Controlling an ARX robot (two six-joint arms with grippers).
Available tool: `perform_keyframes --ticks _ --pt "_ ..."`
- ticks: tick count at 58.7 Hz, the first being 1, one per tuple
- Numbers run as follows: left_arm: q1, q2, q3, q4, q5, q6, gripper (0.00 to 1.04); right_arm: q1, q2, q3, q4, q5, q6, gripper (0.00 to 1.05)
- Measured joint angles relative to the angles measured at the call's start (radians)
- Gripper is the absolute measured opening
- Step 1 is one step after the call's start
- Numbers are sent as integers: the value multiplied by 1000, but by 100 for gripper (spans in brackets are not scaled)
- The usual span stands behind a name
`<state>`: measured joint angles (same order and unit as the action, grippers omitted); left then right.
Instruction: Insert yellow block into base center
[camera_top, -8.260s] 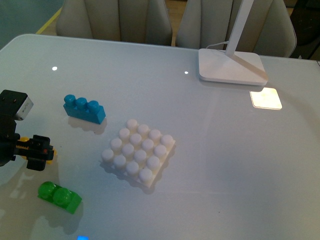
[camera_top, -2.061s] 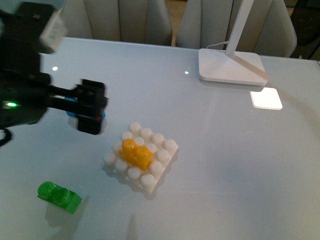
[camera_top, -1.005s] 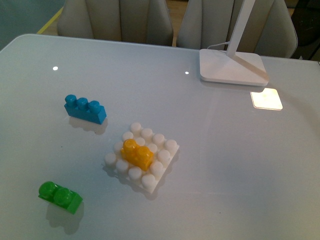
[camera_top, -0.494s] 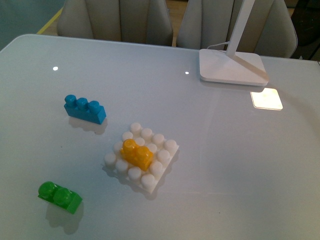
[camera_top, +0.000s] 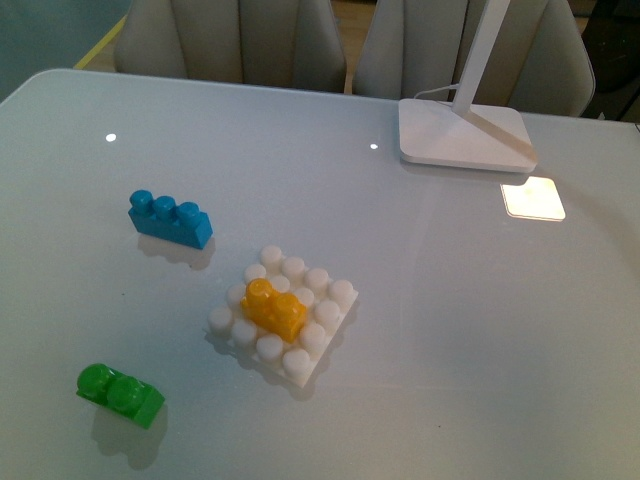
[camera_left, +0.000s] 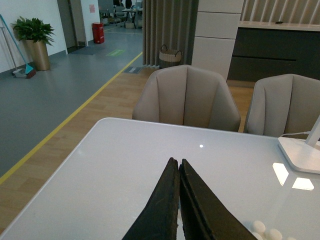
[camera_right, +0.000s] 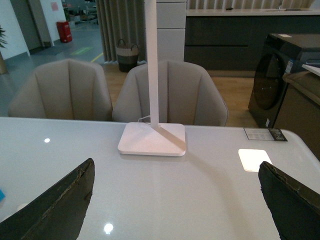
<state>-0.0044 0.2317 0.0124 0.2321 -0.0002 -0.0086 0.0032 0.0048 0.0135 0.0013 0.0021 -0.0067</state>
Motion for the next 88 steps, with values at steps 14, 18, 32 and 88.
perform_keyframes --ticks 14,18,32,88 --pt "0 -110 0 -132 0 0 3 0 0 0 0 0 0 96" --pt "0 -188 0 -216 0 0 3 0 0 0 0 0 0 96" --pt "0 -225 0 -231 0 0 3 0 0 0 0 0 0 96" --pt "0 -225 0 -231 0 3 97 0 0 0 0 0 0 96"
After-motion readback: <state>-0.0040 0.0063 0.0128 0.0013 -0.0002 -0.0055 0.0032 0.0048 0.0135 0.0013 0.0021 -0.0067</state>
